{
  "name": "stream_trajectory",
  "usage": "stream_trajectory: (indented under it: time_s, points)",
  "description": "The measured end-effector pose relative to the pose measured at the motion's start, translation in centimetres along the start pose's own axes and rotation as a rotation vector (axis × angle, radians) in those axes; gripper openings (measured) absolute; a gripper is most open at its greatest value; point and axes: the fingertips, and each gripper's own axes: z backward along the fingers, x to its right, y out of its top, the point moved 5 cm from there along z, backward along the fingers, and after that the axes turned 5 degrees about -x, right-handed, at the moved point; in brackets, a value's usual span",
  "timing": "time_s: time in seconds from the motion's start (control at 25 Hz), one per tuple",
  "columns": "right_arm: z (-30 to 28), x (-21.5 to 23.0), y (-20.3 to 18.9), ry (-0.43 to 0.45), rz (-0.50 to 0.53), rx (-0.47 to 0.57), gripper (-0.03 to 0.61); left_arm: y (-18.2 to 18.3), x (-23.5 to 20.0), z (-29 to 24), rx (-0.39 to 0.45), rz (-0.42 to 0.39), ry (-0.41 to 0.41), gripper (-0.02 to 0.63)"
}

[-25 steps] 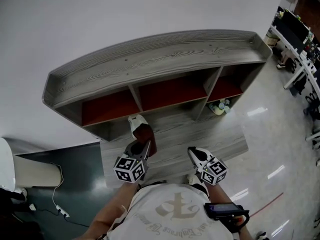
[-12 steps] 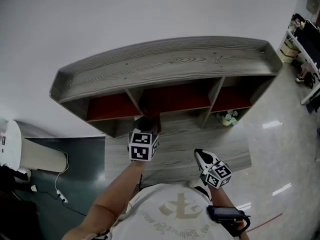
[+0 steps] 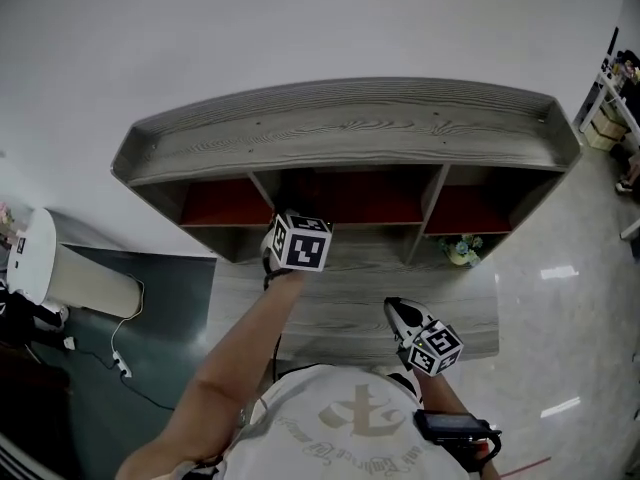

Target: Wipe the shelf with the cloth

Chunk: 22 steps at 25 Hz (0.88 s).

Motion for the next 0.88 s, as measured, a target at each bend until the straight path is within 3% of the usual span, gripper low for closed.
stream_trajectory:
  time_s: [0.28,0.52,0.88]
  points:
    - [1.9,1.3,0.1,0.050,0.008,-0.019,0.005,0.0,0.4,-2.5,-0.111,0.069,0.075,0.067]
    - [3.8,2.7,0.2,0.054,0.004,-0.008,0.005,0.8,0.0,-4.1,-0.153,0.144,0.120,0.067]
    - [6.4,4.8,-0.3,0.024,-0.014,-0.008,0.005,0.9,0.5,-4.3,-0.140,0.187,0.040,0.061]
